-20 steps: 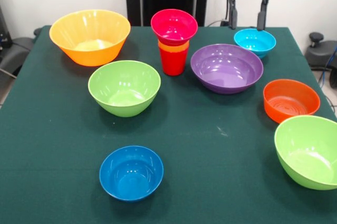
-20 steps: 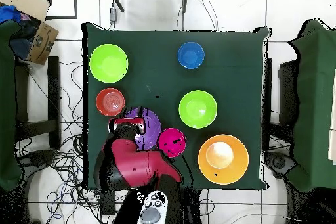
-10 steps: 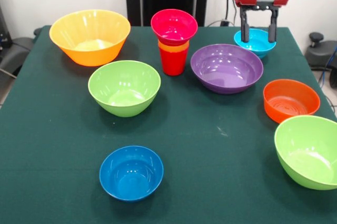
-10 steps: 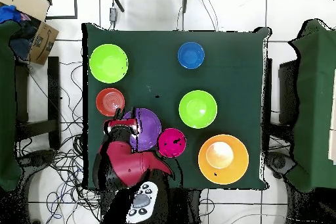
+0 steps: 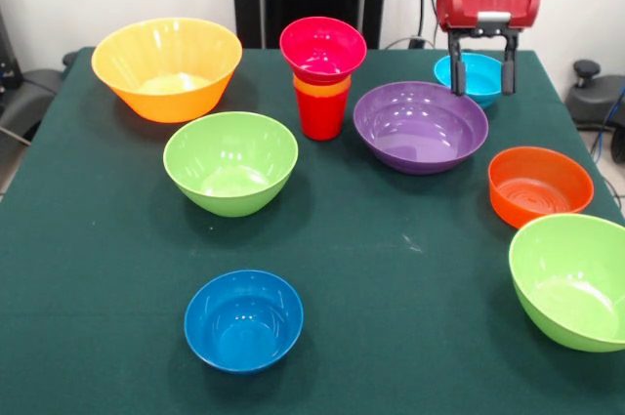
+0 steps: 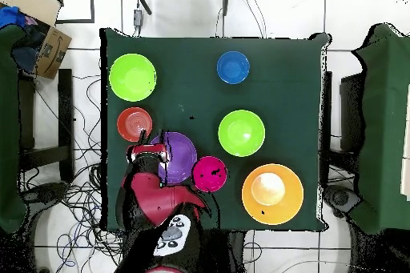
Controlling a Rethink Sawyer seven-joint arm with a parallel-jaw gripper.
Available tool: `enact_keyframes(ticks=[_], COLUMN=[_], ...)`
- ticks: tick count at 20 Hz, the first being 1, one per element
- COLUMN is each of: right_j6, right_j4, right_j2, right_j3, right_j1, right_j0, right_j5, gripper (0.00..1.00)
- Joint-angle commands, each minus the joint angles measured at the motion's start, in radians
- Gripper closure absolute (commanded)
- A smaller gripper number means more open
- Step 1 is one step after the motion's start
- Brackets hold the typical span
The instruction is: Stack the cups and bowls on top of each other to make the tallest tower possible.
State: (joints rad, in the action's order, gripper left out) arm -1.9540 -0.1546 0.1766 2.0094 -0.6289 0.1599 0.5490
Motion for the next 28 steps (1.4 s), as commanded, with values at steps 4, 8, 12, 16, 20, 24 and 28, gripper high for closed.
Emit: enact_keyframes(ticks=[4,8,12,16,20,24,28], right_j6=[-0.223,-0.227,-0.226,-0.22,-0.223,-0.221,-0.223], right_j4=[0.063,0.074,0.098,0.154,0.219,0.258,0.283], right_j2=[-0.075,-0.087,-0.095,-0.081,-0.08,-0.082,-0.082], right_j3=[0.008,-0.001,-0.007,-0.008,-0.014,-0.008,-0.009], right_j1=[0.088,0.097,0.091,0.084,0.078,0.067,0.076], right_j0=[0.01,0.017,0.032,0.066,0.096,0.113,0.125], right_j5=[0.123,0.142,0.117,0.077,0.024,-0.002,0.006], gripper=[0.0,0.0,0.0,0.0,0.0,0.0,0.0])
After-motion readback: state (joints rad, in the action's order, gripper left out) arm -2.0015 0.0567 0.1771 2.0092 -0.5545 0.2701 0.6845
